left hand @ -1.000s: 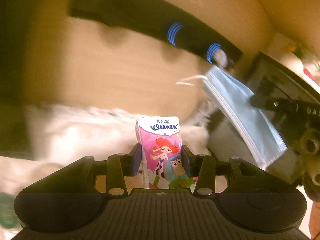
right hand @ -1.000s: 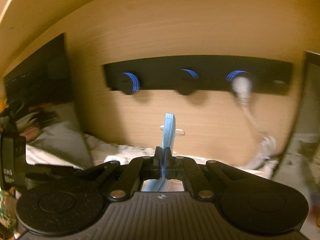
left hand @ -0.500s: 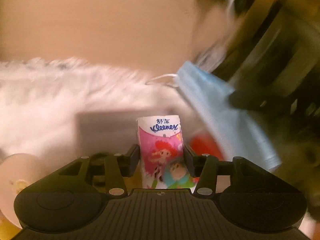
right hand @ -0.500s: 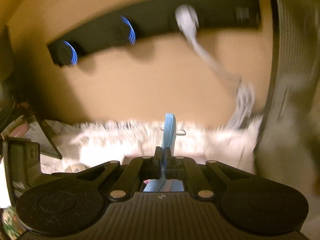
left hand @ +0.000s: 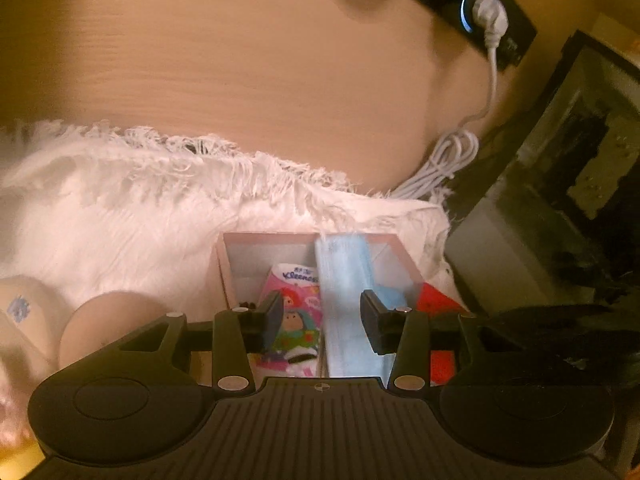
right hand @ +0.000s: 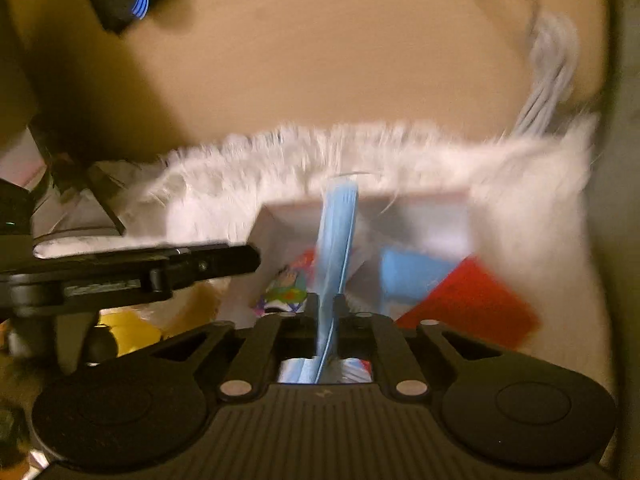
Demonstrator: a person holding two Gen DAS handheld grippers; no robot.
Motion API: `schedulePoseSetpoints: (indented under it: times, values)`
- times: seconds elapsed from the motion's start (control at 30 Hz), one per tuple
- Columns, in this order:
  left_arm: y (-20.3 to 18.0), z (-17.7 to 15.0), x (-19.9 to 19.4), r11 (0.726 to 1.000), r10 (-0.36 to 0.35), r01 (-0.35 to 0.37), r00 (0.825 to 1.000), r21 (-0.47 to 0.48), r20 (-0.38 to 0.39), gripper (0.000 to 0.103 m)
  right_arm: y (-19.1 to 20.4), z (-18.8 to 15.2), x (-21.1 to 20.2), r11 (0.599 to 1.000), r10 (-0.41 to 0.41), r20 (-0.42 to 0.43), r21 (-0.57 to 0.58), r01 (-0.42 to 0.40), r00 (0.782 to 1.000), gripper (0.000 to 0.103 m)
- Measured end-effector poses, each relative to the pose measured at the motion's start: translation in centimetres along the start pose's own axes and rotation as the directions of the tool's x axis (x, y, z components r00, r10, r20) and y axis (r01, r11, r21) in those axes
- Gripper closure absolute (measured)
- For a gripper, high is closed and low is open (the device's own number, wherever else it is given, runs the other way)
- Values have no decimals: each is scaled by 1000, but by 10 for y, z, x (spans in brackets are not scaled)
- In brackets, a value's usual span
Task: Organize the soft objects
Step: 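Carry tissue pack and mask over the pink box and open both tools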
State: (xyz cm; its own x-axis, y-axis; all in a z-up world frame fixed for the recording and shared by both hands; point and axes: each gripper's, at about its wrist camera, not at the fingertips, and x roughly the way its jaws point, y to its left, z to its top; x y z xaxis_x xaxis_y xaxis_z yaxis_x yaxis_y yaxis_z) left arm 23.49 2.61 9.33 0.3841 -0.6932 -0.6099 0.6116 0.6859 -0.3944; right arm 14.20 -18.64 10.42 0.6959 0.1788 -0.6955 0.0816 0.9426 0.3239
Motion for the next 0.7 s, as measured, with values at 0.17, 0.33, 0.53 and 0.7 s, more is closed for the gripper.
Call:
schedulePoseSetpoints:
  times: [0.17, 0.33, 0.53, 0.7]
  values:
    - [4, -12, -28, 999, -26, 29, 998, -42, 51, 57, -20, -19, -55, 975, -219, 144, 61, 213, 965, 59]
    - [19, -32, -65, 997, -19, 25, 997, -78, 81, 57, -61, -32, -37, 937, -236, 65, 281, 210, 970, 59]
    - [54, -66, -123, 988, 99, -85, 989, -132, 107, 57, -58, -33, -1, 947, -162, 34, 287, 146, 986, 69]
    - [76, -94, -164, 972, 212, -197, 971, -128, 114, 57, -26, -23, 19, 964, -237, 46, 134, 229, 970, 70]
